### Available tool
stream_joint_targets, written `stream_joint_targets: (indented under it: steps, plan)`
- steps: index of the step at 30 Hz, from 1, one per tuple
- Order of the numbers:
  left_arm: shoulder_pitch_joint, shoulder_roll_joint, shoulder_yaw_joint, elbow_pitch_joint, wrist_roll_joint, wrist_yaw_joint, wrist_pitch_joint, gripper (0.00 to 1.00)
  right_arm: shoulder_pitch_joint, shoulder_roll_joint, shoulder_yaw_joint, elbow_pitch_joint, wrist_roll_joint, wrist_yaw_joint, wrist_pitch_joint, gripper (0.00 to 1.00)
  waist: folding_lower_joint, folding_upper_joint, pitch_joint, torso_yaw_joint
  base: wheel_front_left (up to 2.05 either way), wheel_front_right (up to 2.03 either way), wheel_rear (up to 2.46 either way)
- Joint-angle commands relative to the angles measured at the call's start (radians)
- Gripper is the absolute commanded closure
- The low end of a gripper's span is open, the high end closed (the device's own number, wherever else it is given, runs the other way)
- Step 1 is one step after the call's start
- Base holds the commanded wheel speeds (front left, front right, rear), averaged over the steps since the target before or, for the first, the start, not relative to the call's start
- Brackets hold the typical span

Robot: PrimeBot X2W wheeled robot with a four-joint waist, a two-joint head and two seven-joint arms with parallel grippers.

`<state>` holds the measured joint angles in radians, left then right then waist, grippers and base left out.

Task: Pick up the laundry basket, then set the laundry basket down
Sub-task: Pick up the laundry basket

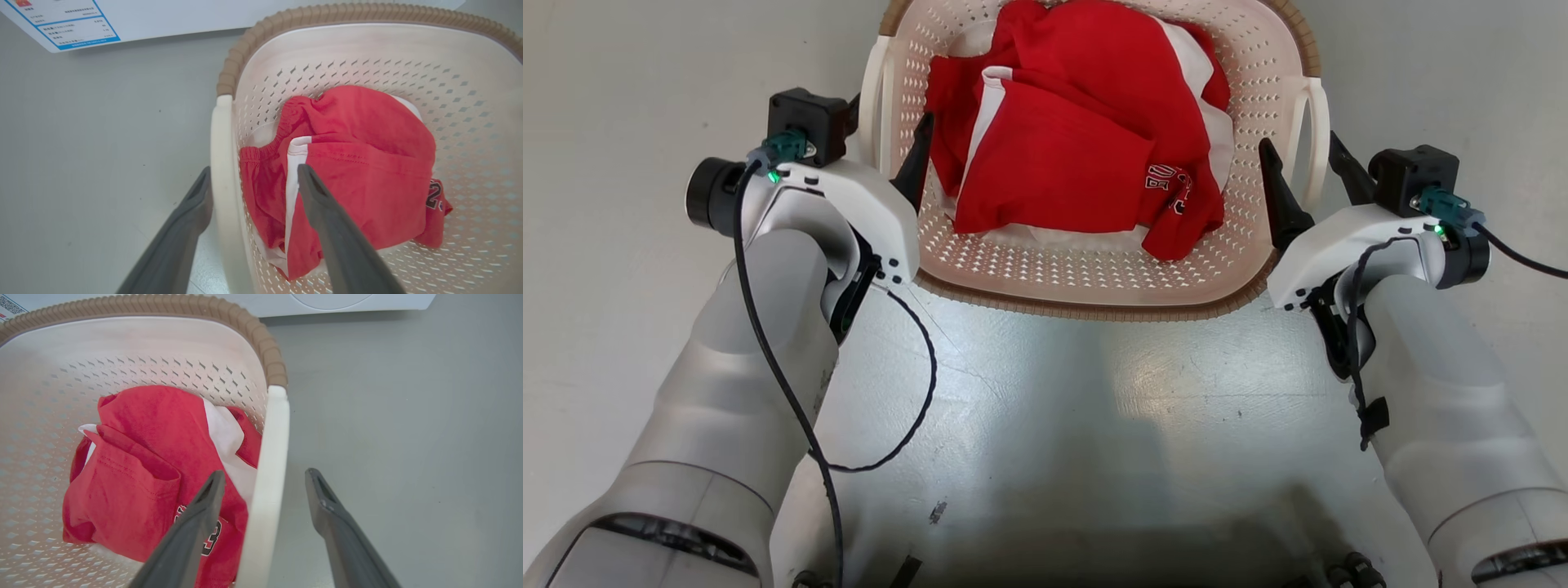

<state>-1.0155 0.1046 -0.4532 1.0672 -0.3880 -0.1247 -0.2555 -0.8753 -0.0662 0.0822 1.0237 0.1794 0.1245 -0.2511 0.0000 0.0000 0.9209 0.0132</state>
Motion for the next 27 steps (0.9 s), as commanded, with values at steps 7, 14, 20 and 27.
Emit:
stream_joint_targets:
  steps: [7,14,20,27]
  plan:
    - [-0.017,0.033,0.003,0.005,-0.018,-0.006,-0.006,0.00,0.003,0.016,0.052,0.035,0.074,0.006,-0.011,0.00,0.0000,0.0000,0.011,0.001,0.00,0.00,0.00]
    - [-0.023,0.037,-0.001,0.008,-0.021,-0.006,-0.006,0.00,-0.009,0.016,0.077,0.049,0.100,0.006,-0.011,0.00,0.0000,0.0000,0.015,-0.002,0.00,0.00,0.00]
    - [-0.033,0.041,-0.004,0.013,-0.021,-0.006,-0.006,0.00,-0.018,0.016,0.089,0.049,0.112,0.006,-0.011,0.00,0.0000,0.0000,0.016,-0.004,0.00,0.00,0.00]
    - [-0.036,0.031,-0.023,0.076,-0.019,-0.006,-0.006,1.00,-0.018,0.016,0.116,0.066,0.130,0.006,-0.011,1.00,0.0000,0.0000,0.010,-0.004,0.00,0.00,0.00]
